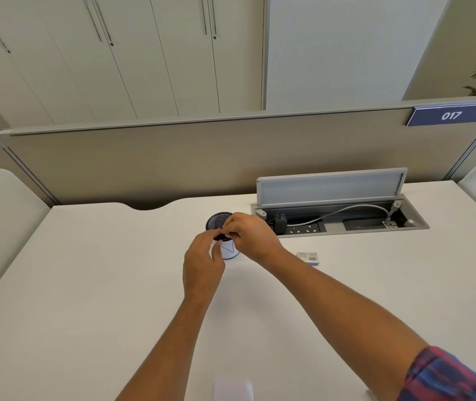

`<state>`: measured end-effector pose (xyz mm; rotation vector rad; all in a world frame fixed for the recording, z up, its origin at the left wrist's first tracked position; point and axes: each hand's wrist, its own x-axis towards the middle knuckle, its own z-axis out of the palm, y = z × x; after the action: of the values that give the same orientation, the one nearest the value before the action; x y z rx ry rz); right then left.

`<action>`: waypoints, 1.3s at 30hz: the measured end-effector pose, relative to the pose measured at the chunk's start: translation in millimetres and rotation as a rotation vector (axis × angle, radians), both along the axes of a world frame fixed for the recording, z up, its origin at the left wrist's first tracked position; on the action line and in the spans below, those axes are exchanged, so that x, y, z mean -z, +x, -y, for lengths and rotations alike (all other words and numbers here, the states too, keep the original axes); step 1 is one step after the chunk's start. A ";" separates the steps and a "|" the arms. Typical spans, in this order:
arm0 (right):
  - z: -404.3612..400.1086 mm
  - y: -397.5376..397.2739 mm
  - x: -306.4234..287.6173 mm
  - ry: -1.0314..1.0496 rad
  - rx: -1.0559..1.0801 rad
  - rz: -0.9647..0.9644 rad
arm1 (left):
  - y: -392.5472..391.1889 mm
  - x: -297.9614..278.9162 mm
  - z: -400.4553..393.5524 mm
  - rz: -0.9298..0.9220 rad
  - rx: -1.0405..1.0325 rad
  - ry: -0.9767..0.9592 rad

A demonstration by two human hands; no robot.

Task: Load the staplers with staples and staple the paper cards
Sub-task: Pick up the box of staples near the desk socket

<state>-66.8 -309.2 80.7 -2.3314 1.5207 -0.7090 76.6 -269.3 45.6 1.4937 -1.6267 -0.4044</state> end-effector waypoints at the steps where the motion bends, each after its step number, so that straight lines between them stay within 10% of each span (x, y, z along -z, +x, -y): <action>1: 1.0 1.6 1.6 0.005 0.010 -0.030 | -0.1 3.7 1.3 0.038 -0.011 0.001; 21: -35.4 -50.8 41.2 -0.251 0.091 0.192 | -50.8 14.0 -20.6 0.076 0.088 -0.199; 29: -92.8 -173.2 115.3 0.069 0.492 0.205 | -117.7 50.0 -34.0 0.175 0.401 0.151; 39: -92.2 -196.0 133.4 0.110 0.391 0.175 | -170.3 82.7 -14.4 0.247 0.407 0.288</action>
<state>-262.8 -217.0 -52.7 -1.8564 1.8998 -0.8670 -93.7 -254.9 -37.0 1.4572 -2.1524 -0.7271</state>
